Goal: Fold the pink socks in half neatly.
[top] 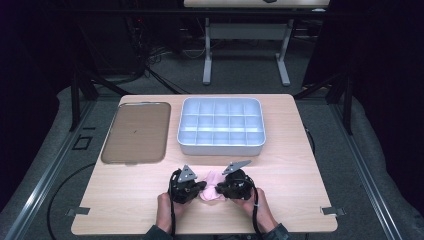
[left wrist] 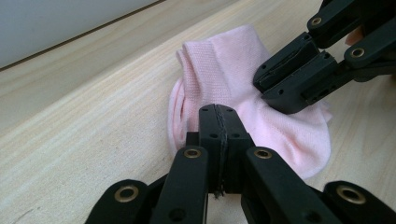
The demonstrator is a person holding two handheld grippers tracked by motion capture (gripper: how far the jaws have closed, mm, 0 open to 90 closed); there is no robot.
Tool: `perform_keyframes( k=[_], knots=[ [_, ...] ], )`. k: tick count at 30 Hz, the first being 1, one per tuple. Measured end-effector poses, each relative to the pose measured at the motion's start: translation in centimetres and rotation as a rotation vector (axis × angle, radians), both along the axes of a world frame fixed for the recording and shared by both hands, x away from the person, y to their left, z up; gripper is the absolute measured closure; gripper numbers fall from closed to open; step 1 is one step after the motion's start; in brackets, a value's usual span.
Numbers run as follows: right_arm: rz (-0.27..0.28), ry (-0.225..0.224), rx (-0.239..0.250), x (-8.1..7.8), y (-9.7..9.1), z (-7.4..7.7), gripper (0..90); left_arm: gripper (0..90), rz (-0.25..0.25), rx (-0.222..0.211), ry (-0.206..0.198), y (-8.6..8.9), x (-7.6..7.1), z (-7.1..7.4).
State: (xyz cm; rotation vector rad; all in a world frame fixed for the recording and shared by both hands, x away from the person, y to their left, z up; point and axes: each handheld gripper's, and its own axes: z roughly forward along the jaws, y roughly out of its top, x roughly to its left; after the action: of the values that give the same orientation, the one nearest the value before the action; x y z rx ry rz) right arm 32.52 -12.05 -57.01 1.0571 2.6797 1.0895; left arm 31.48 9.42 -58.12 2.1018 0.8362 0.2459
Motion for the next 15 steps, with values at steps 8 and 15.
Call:
perform_keyframes(
  k=[8, 15],
  knots=[
    [0.001, 0.005, 0.016, -0.3, -1.0, -0.2, 79.0, 90.0, 0.021, -0.026, -0.015, -0.6, -0.5, -0.4],
    [-0.008, 0.027, 0.024, 0.2, -2.2, -0.1, 79.6, 89.9, 0.037, -0.029, -0.024, -1.5, -0.8, -0.5]
  ],
)
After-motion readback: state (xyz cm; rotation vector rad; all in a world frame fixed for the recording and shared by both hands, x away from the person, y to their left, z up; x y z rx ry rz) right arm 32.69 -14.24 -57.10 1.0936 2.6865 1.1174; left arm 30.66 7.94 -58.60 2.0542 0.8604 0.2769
